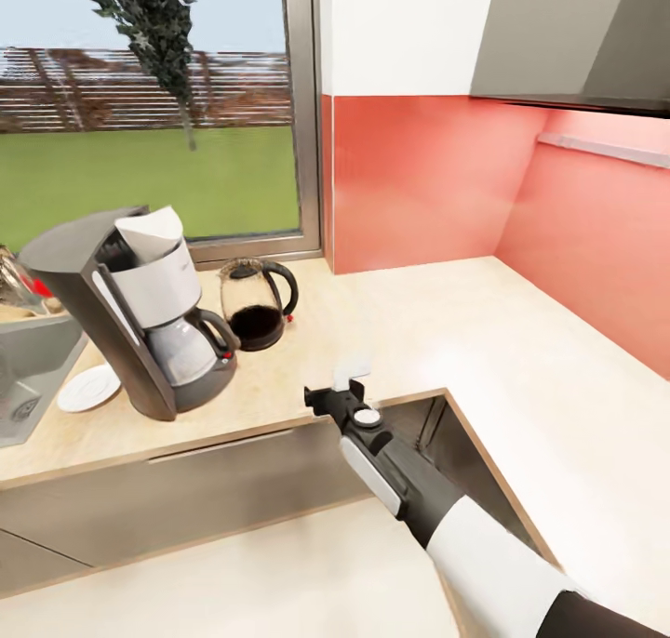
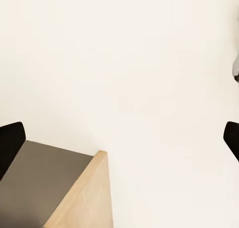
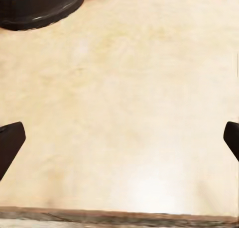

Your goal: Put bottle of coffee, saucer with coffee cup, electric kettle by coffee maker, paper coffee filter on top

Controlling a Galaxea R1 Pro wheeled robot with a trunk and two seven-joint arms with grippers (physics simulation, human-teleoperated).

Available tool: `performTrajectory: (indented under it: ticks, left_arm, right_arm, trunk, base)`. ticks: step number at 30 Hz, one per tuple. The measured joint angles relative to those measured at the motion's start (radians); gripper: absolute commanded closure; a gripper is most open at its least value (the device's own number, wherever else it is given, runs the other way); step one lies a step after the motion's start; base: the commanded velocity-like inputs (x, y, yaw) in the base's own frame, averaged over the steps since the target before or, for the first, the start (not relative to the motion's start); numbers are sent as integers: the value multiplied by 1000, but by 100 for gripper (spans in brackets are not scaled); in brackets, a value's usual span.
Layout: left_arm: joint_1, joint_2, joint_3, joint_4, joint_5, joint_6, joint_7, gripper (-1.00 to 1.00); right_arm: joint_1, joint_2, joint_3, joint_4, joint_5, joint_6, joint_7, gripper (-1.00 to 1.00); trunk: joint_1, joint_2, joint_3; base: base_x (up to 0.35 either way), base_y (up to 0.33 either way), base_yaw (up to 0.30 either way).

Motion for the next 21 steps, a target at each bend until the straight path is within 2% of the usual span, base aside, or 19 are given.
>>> performTrajectory:
  ticks: [2, 8, 14, 21]
  left_arm:
    - [-1, 0, 1, -6, 0, -2, 0, -100]
    - [-2, 6, 2, -34, 0, -7, 0, -100]
    - [-4, 16, 3, -81, 0, -22, -1, -100]
    - [-7, 19, 5, -112, 1, -27, -2, -100]
  right_arm:
    - [12, 0, 21, -1, -1, -22, -1, -100]
    - [49, -1, 35, -3, -1, -58, -2, -100]
    - [98, -1, 37, -3, 0, -63, 0, -100]
    - [193, -2, 37, -1, 1, -66, 0, -100]
  trunk:
    - [0, 0, 0]
    - [0, 0, 0]
    - [0, 0, 0]
    - [0, 0, 0]
  base:
    - [-307, -94, 0]
    - [-307, 76, 0]
    - [-208, 240, 0]
    - [-181, 278, 0]
